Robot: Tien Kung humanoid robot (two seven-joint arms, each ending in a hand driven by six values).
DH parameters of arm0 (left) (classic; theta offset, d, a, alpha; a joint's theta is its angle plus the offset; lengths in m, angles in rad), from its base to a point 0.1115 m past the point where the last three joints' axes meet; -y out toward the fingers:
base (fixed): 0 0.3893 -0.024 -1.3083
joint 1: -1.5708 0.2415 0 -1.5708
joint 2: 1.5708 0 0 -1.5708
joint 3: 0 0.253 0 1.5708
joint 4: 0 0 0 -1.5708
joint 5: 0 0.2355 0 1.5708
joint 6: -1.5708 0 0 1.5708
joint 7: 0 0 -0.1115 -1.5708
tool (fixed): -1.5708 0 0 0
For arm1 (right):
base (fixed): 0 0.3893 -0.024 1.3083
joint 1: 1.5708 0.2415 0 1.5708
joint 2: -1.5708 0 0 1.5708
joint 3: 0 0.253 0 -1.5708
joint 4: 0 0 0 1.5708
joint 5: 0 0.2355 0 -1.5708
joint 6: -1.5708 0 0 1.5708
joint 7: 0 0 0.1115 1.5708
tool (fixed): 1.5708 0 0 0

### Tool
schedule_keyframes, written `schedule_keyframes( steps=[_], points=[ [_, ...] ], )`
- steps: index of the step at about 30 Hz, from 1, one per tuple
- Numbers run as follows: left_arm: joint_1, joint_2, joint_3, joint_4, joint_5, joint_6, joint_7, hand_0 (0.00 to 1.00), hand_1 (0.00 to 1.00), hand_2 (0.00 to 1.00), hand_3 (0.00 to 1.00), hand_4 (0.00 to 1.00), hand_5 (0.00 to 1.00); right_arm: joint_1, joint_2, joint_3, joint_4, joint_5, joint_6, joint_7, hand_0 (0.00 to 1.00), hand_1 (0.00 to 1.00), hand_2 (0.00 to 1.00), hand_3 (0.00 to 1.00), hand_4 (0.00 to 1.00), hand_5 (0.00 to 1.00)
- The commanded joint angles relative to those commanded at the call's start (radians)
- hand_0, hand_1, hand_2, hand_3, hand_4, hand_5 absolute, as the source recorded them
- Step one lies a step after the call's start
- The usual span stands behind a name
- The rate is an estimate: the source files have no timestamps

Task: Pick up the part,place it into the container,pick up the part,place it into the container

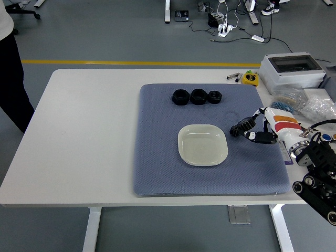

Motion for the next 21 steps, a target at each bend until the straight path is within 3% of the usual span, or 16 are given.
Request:
schedule_keyframes(
  steps=[5, 10, 11, 12, 17, 18, 21],
  points=[
    [-0.002, 0.0, 0.004, 0.0, -0.006, 0.001, -0.001, 0.692, 0.702, 0.737, 0.641, 0.666, 0.657, 0.004, 0.0, -0.027, 0.096, -0.014, -0.01, -0.015, 0.002, 0.049, 0.163, 0.347, 0.792, 0.452],
    [-0.003, 0.0, 0.0, 0.001, -0.007, 0.003, 0.0, 0.692, 0.702, 0.737, 0.642, 0.666, 0.655, 0.033, 0.004, -0.115, 0.177, -0.062, 0.023, -0.078, 0.002, 0.055, 0.173, 0.371, 0.814, 0.419],
    [-0.002, 0.001, 0.001, 0.001, -0.008, 0.003, 0.0, 0.692, 0.702, 0.737, 0.642, 0.666, 0.655, 0.039, 0.01, -0.133, 0.183, -0.063, 0.021, -0.083, 0.002, 0.055, 0.173, 0.371, 0.814, 0.419],
    [-0.002, 0.001, 0.002, 0.001, -0.009, 0.003, 0.0, 0.692, 0.702, 0.737, 0.642, 0.667, 0.656, 0.046, 0.016, -0.149, 0.184, -0.061, 0.016, -0.087, 0.007, 0.072, 0.207, 0.454, 0.773, 0.46],
    [-0.001, 0.003, 0.001, 0.0, -0.008, 0.002, 0.002, 0.692, 0.702, 0.737, 0.642, 0.667, 0.656, 0.097, 0.052, -0.225, 0.151, -0.053, -0.001, -0.101, 0.007, 0.072, 0.207, 0.454, 0.773, 0.46],
    [-0.001, 0.003, 0.001, -0.001, -0.009, 0.003, 0.002, 0.692, 0.702, 0.74, 0.644, 0.668, 0.657, 0.105, 0.058, -0.233, 0.144, -0.053, 0.006, -0.11, 0.077, 0.119, 0.286, 0.853, 0.998, 0.698],
    [-0.001, 0.003, 0.003, -0.001, -0.01, 0.003, 0.002, 0.692, 0.702, 0.74, 0.644, 0.668, 0.657, 0.12, 0.069, -0.246, 0.13, -0.035, 0.015, -0.131, 0.077, 0.119, 0.286, 0.853, 0.998, 0.698]
  ],
)
